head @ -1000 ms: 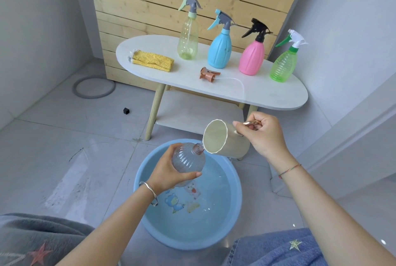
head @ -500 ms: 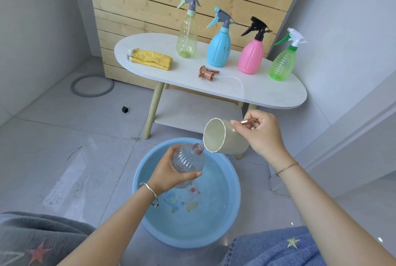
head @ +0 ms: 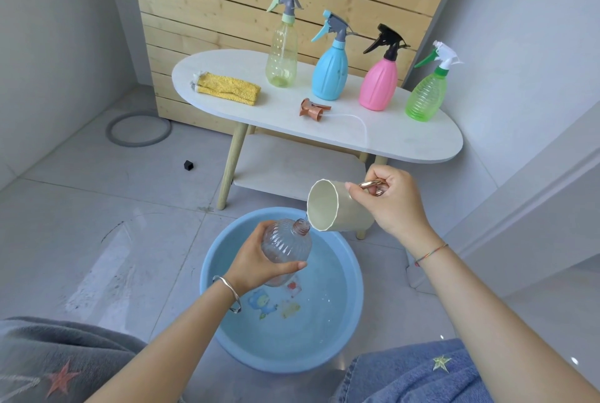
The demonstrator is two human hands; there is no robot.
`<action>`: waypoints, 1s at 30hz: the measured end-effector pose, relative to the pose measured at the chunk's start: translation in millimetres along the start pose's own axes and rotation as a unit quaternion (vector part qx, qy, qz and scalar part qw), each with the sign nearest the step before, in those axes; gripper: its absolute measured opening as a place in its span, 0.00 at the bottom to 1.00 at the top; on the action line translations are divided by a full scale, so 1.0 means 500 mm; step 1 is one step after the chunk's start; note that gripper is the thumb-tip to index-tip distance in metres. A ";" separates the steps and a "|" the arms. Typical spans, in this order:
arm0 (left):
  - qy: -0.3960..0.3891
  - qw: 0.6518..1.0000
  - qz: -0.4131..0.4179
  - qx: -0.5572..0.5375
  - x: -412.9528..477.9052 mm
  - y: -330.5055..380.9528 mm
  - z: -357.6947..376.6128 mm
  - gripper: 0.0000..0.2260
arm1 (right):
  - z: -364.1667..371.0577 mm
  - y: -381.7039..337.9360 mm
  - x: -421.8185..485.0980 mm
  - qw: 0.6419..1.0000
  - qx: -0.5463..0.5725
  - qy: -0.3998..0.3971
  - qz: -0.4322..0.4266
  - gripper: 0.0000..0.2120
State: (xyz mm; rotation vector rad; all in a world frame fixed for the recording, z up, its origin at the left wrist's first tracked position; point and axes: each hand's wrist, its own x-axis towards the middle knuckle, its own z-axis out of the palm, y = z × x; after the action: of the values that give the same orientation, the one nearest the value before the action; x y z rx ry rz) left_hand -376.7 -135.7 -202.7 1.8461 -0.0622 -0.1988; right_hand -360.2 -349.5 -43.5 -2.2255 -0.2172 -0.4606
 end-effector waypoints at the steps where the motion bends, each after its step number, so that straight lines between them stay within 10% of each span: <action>1: 0.000 1.000 0.001 0.000 0.000 -0.001 0.000 0.44 | 0.000 -0.001 0.000 1.000 -0.001 -0.001 -0.001 0.18; 30: -0.002 1.000 -0.011 0.002 -0.005 -0.006 0.006 0.47 | 0.016 -0.004 0.001 0.993 -0.052 -0.029 -0.106 0.17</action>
State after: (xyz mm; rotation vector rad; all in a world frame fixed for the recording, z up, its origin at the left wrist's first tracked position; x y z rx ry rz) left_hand -380.0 -137.4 -205.9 1.8507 -0.0462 -0.2176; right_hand -358.4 -341.9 -46.7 -2.3299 -0.4727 -0.5325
